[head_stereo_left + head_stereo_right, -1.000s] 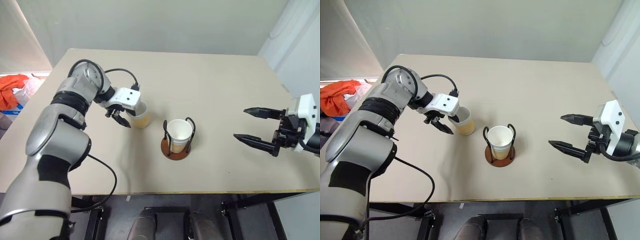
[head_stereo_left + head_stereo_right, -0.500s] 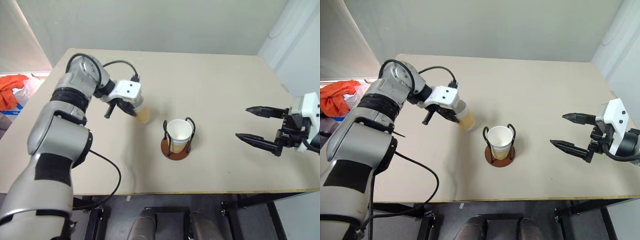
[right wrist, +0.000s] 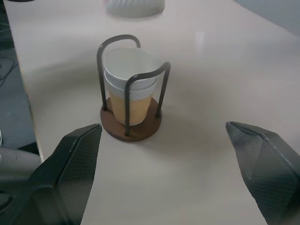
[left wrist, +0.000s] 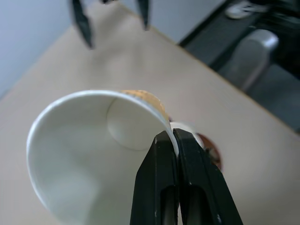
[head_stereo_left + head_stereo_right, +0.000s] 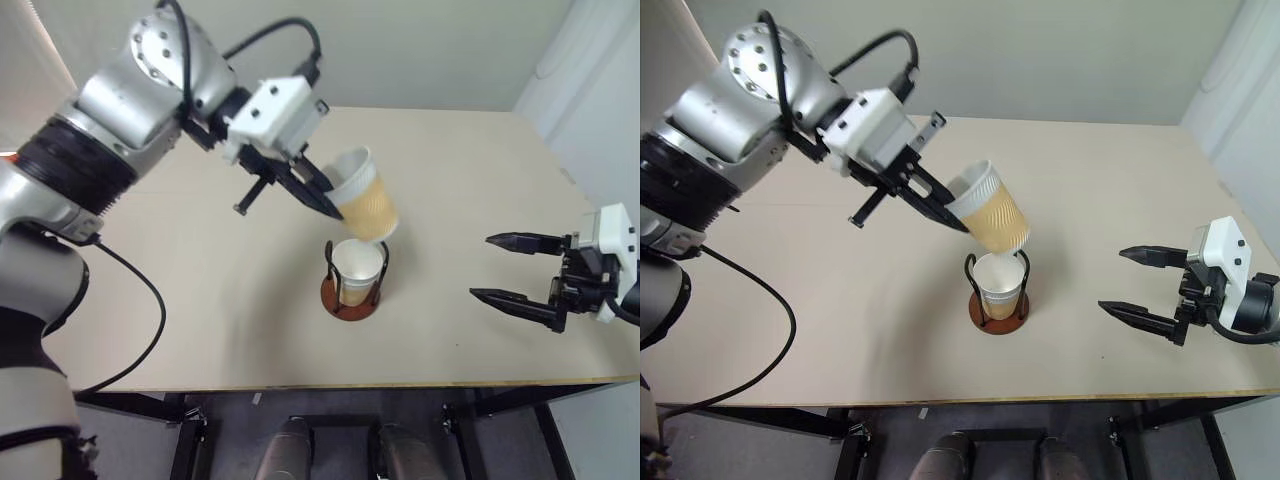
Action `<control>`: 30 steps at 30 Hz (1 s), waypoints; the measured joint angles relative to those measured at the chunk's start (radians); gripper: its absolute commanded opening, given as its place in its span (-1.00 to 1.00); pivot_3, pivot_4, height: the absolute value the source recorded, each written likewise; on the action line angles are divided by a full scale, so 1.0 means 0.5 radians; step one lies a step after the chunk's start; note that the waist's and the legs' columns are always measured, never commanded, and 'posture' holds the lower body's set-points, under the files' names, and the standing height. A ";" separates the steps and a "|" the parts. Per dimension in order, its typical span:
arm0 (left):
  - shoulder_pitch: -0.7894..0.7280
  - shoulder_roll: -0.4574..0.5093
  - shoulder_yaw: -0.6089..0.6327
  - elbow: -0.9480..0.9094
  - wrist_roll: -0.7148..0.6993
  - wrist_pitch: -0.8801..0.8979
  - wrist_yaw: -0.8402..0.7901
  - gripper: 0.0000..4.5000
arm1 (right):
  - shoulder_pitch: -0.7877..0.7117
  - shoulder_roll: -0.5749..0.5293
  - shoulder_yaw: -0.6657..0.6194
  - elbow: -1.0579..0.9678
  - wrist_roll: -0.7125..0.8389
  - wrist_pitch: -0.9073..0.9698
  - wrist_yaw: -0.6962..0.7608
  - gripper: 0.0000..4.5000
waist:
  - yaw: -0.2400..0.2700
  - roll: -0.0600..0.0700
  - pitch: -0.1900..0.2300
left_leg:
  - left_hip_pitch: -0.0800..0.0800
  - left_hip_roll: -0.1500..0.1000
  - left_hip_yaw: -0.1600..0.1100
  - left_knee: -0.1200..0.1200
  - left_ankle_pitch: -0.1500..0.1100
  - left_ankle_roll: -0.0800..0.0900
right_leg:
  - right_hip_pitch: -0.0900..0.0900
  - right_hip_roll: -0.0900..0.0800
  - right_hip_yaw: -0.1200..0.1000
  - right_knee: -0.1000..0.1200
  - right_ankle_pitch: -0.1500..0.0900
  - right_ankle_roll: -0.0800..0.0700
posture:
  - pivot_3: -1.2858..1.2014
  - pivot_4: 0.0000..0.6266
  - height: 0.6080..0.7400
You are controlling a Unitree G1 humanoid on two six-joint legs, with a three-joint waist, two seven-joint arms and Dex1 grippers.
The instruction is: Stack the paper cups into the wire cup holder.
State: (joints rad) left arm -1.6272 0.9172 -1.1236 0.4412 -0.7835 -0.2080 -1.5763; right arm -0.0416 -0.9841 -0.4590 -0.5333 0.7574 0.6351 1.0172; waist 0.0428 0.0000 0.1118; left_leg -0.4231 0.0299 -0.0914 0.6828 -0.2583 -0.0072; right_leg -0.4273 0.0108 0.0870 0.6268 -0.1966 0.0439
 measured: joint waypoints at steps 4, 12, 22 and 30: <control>-0.003 -0.096 -0.161 0.165 0.127 -0.195 0.000 -0.98 | 0.074 0.003 -0.066 -0.052 0.011 0.017 -0.042 1.00 | -0.006 0.000 0.002 | 0.002 0.000 -0.001 0.004 0.000 -0.001 | 0.004 0.000 0.002 0.000 -0.001 -0.005 | 0.03 -0.52 1.00; -0.037 -0.195 -0.264 0.317 0.218 -0.438 0.000 -0.98 | 0.134 0.004 -0.128 -0.091 0.014 0.032 -0.087 1.00 | -0.010 0.000 0.002 | 0.000 -0.001 -0.001 0.001 -0.003 0.000 | 0.004 0.001 0.001 -0.001 0.000 0.009 | 0.03 -0.52 1.00; -0.037 -0.185 -0.318 0.294 0.216 -0.442 0.000 0.14 | 0.137 0.007 -0.136 -0.097 0.017 0.032 -0.110 1.00 | -0.006 0.001 0.002 | -0.002 0.000 -0.002 0.001 -0.010 0.001 | 0.004 0.001 0.000 -0.002 -0.006 0.014 | 0.03 -0.52 1.00; 0.033 -0.306 -0.059 0.477 0.398 -0.435 -0.002 0.59 | -0.002 0.006 -0.045 -0.073 0.052 0.020 -0.096 1.00 | -0.007 0.000 0.002 | -0.001 0.000 -0.001 0.002 -0.013 0.002 | 0.005 0.001 0.000 -0.002 -0.007 0.015 | 0.03 -0.52 1.00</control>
State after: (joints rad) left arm -1.6106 0.7640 -1.1529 0.6796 -0.5846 -0.4252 -1.5772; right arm -0.0426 -0.9808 -0.4816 -0.5700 0.7836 0.6453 0.9691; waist 0.0393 0.0002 0.1126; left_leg -0.4235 0.0299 -0.0921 0.6838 -0.2647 -0.0063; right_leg -0.4249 0.0111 0.0872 0.6258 -0.1999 0.0512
